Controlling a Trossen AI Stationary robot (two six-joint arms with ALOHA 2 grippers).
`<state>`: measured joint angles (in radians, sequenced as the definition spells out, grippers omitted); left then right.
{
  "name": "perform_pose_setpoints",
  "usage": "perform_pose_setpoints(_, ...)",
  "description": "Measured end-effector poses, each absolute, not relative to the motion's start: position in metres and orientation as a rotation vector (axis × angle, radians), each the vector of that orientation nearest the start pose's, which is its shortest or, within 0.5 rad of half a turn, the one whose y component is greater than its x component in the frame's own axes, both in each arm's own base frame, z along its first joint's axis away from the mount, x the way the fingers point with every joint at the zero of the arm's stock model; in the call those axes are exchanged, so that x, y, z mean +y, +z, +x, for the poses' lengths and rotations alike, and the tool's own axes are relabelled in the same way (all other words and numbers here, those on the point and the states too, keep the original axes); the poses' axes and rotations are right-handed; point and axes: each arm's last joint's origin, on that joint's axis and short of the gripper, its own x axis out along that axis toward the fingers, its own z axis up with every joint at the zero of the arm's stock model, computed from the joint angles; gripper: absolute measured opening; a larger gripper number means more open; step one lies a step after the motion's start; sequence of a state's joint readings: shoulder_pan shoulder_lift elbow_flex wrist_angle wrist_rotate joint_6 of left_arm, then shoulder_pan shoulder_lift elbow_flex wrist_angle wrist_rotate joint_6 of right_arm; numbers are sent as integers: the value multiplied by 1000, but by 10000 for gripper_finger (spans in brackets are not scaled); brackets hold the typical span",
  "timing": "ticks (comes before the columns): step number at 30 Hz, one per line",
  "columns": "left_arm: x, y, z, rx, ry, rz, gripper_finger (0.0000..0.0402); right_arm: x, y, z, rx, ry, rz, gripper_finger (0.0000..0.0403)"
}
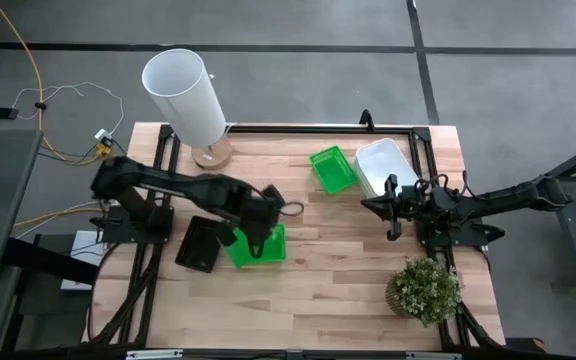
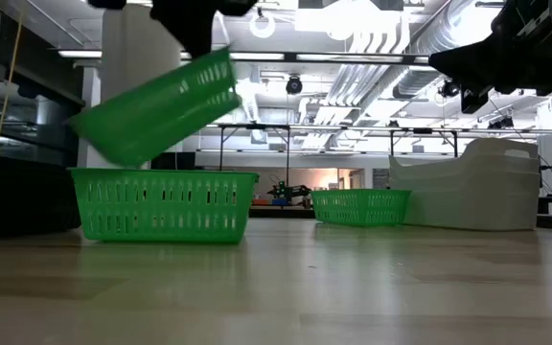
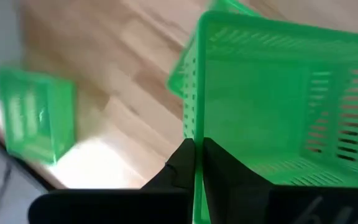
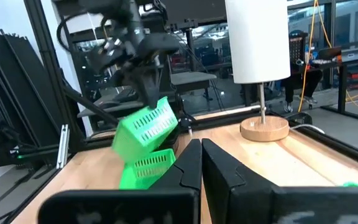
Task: Stack baskets by color
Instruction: Stack the bottom green bin into the middle green bin
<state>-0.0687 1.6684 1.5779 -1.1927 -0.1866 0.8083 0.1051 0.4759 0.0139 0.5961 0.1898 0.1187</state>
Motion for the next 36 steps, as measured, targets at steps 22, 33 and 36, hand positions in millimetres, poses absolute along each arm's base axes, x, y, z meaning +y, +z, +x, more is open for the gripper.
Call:
perform_pose_setpoints(22,-53,274,367,1281,-700,1120,0,8,181,127,-127,-76,149,0)
perform_pose_setpoints(33,-59,275,371,1232,-674,1148,27,8,181,127,-127,-76,151,0)
perform_pose_setpoints(36,-59,275,371,1232,-679,1169,52,8,181,127,-126,-76,152,0)
